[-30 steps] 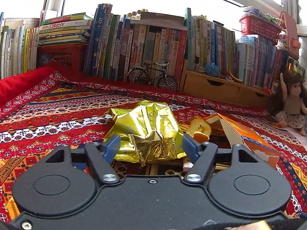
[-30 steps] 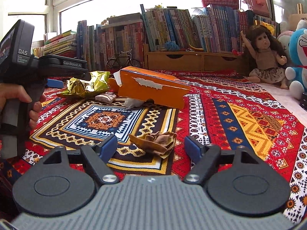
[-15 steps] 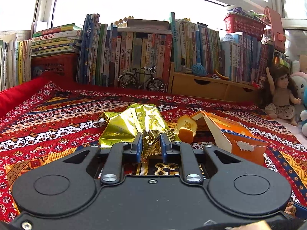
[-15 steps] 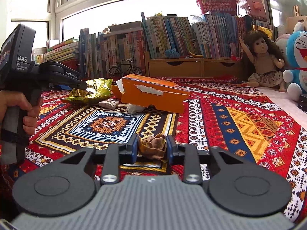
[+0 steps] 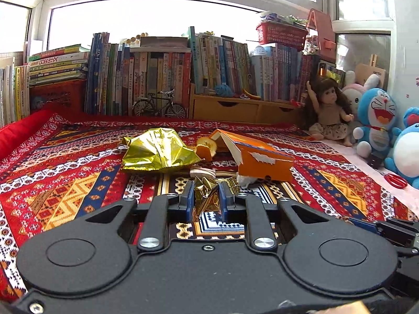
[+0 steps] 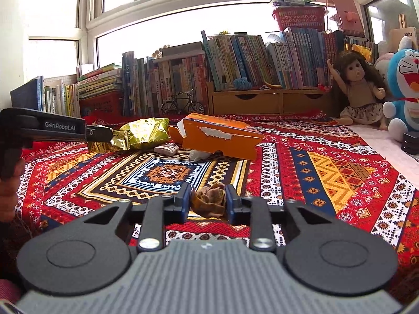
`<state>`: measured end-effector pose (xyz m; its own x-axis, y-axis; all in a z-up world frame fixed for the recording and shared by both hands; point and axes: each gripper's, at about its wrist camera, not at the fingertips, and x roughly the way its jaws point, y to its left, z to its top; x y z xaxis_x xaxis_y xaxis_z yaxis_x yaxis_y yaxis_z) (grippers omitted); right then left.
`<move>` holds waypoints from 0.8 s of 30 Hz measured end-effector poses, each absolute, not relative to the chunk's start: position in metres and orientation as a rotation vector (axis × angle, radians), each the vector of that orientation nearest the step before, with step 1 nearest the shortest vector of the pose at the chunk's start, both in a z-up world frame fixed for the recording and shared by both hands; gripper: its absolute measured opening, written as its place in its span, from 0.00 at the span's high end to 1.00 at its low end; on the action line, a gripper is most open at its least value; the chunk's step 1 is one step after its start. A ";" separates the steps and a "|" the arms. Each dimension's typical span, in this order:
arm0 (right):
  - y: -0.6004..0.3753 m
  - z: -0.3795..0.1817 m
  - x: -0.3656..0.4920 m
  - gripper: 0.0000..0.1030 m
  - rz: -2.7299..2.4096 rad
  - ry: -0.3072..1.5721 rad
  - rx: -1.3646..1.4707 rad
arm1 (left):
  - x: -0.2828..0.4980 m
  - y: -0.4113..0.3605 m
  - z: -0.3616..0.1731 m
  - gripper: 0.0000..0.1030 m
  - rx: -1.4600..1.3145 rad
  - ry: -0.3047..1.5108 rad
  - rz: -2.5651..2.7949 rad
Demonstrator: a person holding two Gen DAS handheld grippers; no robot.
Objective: Collect trash
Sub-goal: 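Grasp the brown paper scrap with the right gripper while the left grasps the gold foil, then lower both held items into the black bin and open both grippers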
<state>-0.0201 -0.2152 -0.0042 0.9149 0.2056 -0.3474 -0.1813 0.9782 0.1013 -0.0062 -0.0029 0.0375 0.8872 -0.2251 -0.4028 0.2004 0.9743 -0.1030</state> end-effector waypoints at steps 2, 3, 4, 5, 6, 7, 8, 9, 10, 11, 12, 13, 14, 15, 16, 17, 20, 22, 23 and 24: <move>-0.216 -0.002 -0.029 0.69 0.203 0.360 0.075 | -0.023 -0.001 0.037 0.82 -0.063 0.434 -0.237; -0.216 -0.002 -0.034 0.69 0.205 0.358 0.076 | -0.031 -0.001 0.036 0.82 -0.065 0.434 -0.245; -0.216 -0.002 -0.039 0.69 0.208 0.358 0.075 | -0.040 -0.001 0.035 0.82 -0.063 0.437 -0.256; -0.216 -0.002 -0.045 0.69 0.211 0.360 0.074 | -0.048 -0.002 0.035 0.82 -0.058 0.441 -0.269; -0.216 -0.002 -0.049 0.69 0.214 0.363 0.073 | -0.056 -0.003 0.034 0.82 -0.050 0.441 -0.282; -0.216 -0.002 -0.054 0.69 0.219 0.367 0.073 | -0.065 -0.004 0.033 0.82 -0.037 0.438 -0.296; -0.216 -0.003 -0.059 0.69 0.223 0.373 0.075 | -0.073 -0.005 0.032 0.82 -0.026 0.437 -0.305; -0.217 -0.004 -0.063 0.69 0.226 0.379 0.080 | -0.081 -0.007 0.030 0.82 -0.017 0.438 -0.316; -0.217 -0.005 -0.067 0.69 0.228 0.383 0.083 | -0.088 -0.009 0.029 0.82 -0.010 0.440 -0.327; -0.217 -0.006 -0.072 0.69 0.230 0.387 0.086 | -0.095 -0.010 0.028 0.82 -0.004 0.444 -0.337; -0.216 -0.007 -0.076 0.69 0.231 0.387 0.085 | -0.102 -0.011 0.026 0.82 0.001 0.446 -0.345; -0.215 -0.008 -0.081 0.69 0.229 0.387 0.081 | -0.108 -0.011 0.025 0.82 0.002 0.449 -0.350; -0.214 -0.010 -0.086 0.69 0.230 0.388 0.079 | -0.113 -0.012 0.023 0.82 0.002 0.454 -0.354; -0.213 -0.011 -0.090 0.69 0.232 0.390 0.076 | -0.118 -0.013 0.021 0.82 0.003 0.461 -0.356; -0.212 -0.012 -0.095 0.69 0.236 0.393 0.071 | -0.123 -0.013 0.018 0.82 0.006 0.467 -0.358; -0.211 -0.014 -0.099 0.69 0.238 0.396 0.064 | -0.128 -0.013 0.016 0.82 0.013 0.471 -0.360; -0.208 -0.018 -0.109 0.69 0.246 0.414 0.057 | -0.141 -0.012 0.010 0.82 0.020 0.489 -0.370; -0.207 -0.021 -0.114 0.69 0.252 0.432 0.060 | -0.147 -0.010 0.005 0.82 0.001 0.521 -0.374; -0.206 -0.024 -0.117 0.69 0.255 0.445 0.064 | -0.150 -0.010 0.002 0.82 -0.004 0.536 -0.376; -0.206 -0.026 -0.119 0.69 0.257 0.456 0.068 | -0.153 -0.010 -0.003 0.82 -0.004 0.556 -0.375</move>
